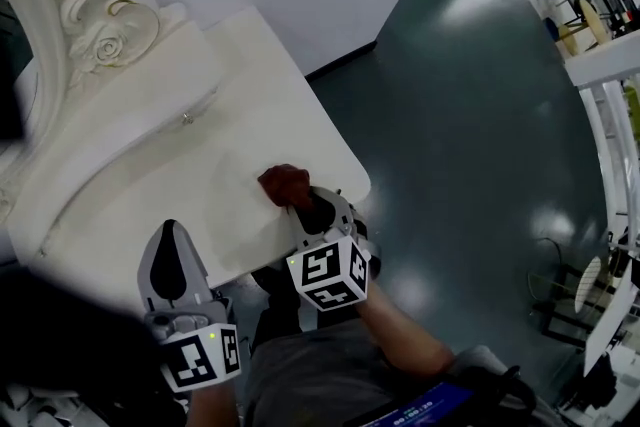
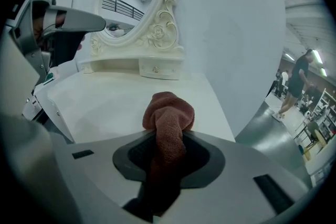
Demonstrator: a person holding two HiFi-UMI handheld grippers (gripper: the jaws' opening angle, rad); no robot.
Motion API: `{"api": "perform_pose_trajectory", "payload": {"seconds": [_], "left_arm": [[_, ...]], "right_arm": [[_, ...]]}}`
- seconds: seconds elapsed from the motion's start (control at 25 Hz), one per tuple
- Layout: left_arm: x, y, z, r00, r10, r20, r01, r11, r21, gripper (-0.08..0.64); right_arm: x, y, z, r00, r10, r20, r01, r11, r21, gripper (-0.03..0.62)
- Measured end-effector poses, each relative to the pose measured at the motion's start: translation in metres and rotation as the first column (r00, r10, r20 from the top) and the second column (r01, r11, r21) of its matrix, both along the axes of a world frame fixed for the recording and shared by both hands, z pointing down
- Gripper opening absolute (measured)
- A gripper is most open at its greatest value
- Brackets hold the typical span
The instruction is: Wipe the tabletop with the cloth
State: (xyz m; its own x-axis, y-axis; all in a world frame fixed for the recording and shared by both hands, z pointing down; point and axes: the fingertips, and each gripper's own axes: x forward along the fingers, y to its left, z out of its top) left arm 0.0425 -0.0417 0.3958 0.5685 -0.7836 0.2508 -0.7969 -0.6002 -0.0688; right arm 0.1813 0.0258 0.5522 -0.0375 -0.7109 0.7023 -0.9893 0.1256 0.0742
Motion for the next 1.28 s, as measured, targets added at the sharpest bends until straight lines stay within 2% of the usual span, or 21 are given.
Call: {"api": "perform_pose_trajectory", "payload": {"seconds": [0.52, 0.8, 1.04, 1.28], "left_arm": [[0.071, -0.008, 0.009, 0.994, 0.109, -0.01, -0.109, 0.994, -0.013, 0.01], [0.096, -0.009, 0.011, 0.988, 0.151, -0.022, -0.152, 0.988, -0.016, 0.011], [0.109, -0.01, 0.0, 0.983, 0.181, -0.035, -0.181, 0.983, -0.005, 0.011], [0.12, -0.01, -0.018, 0.977, 0.202, -0.064, -0.2, 0.979, 0.035, 0.011]], "right_arm": [[0.068, 0.01, 0.001, 0.994, 0.105, -0.005, -0.105, 0.994, 0.01, 0.103], [0.103, 0.018, 0.002, 0.986, 0.164, -0.023, -0.164, 0.986, 0.009, 0.103], [0.137, 0.029, -0.007, 0.966, 0.254, -0.056, -0.254, 0.967, 0.004, 0.103], [0.175, 0.033, -0.033, 0.938, 0.329, -0.112, -0.324, 0.944, 0.058, 0.103]]}}
